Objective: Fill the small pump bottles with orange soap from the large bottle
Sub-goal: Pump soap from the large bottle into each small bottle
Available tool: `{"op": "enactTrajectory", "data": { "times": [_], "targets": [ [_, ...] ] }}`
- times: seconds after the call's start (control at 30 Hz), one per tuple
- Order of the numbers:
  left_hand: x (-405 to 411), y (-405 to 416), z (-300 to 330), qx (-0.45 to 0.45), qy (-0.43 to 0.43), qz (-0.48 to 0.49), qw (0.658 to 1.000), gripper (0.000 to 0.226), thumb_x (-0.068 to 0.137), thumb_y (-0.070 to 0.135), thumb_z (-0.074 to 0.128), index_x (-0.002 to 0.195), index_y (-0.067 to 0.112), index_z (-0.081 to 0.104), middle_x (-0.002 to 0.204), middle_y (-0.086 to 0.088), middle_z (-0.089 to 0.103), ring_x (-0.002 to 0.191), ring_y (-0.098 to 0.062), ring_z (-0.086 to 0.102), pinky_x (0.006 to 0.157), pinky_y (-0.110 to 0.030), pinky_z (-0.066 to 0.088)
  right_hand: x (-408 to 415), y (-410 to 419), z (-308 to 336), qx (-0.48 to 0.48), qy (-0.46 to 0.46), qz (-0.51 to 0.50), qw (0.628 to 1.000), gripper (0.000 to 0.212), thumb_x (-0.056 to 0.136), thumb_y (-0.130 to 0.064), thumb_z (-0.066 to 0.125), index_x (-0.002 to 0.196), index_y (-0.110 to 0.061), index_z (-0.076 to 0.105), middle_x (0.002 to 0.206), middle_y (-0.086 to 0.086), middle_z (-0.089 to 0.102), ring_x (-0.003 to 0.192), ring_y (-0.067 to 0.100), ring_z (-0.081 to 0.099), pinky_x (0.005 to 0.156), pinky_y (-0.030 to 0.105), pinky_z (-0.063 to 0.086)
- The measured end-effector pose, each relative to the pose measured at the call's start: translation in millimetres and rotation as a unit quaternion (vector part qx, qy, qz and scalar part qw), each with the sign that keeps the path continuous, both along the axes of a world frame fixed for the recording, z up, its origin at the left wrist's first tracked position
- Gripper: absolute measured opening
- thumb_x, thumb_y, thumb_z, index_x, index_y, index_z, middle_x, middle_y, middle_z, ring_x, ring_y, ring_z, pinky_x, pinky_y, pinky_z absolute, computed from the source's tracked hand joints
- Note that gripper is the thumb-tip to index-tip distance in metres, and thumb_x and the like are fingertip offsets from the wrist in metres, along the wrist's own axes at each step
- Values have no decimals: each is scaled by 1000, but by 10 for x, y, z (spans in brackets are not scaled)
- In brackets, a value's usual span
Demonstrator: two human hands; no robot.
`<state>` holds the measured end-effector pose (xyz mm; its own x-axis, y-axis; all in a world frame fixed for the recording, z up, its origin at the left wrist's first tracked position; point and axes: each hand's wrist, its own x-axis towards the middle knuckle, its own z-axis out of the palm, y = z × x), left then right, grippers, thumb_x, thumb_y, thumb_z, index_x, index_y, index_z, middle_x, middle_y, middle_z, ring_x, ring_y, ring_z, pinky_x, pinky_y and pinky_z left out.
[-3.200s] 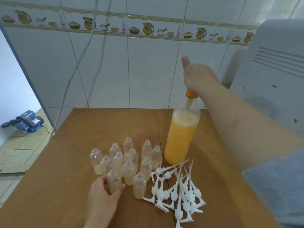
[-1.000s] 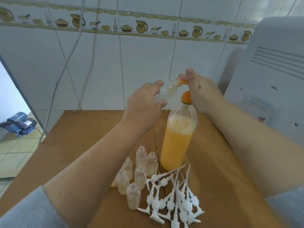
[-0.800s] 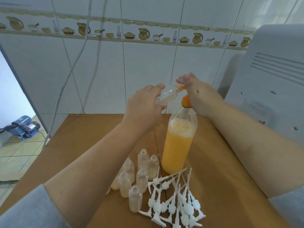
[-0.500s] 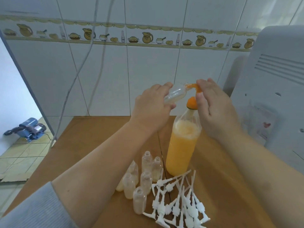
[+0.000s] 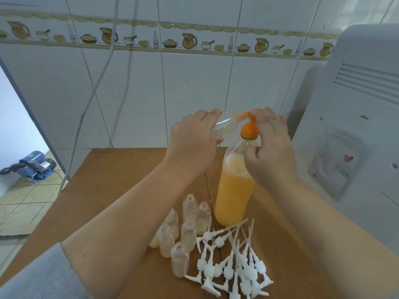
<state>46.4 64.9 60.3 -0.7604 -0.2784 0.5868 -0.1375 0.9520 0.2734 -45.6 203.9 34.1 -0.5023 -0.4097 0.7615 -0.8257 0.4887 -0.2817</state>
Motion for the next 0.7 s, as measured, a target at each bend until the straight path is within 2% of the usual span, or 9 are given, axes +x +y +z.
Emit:
{"op": "enactTrajectory", "data": {
  "times": [0.1,0.2,0.33,0.4,0.53,0.7],
  "targets": [
    [6,-2,26,-2,2,3,1000,50,90,31,58,137,21,43,118,0,57,105,-24,53,87,-42,43,-19,21,79,18,25,4,1000,49,86,-14,51,134,-8,45,134,8,50,130,21,38,112,35,28],
    [-12,11,100,-13,11,1,1000,50,91,32,57,138,23,42,119,2,56,106,-22,52,88,-39,40,-60,71,153,14,70,-9,997,44,87,-13,51,130,-6,50,128,10,55,120,22,44,102,29,32],
    [-39,36,103,-25,12,2,1000,49,92,31,56,138,23,41,120,3,55,106,-22,51,89,-39,40,-83,16,83,-37,51,-12,998,48,80,-5,48,129,-5,50,126,10,54,119,21,43,103,25,31],
    [-37,11,71,-21,4,7,1000,50,91,31,57,138,23,41,122,4,55,107,-21,51,89,-38,39,-64,-37,15,-50,31,-13,998,51,78,1,51,129,-6,50,127,9,53,119,18,41,103,27,33],
    [-8,-28,-1,-31,-15,13,999,53,90,30,59,140,23,40,126,5,55,109,-21,52,90,-39,41,-21,-53,-37,-34,1,-3,999,53,79,5,53,130,-9,49,130,8,52,122,17,39,105,27,29],
    [-22,-42,84,-48,3,7,999,54,91,31,57,141,23,39,126,5,54,110,-20,51,90,-37,38,-32,-18,76,-5,57,-29,998,47,85,-2,56,131,-4,49,133,12,52,130,25,40,109,29,24]
  ]
}}
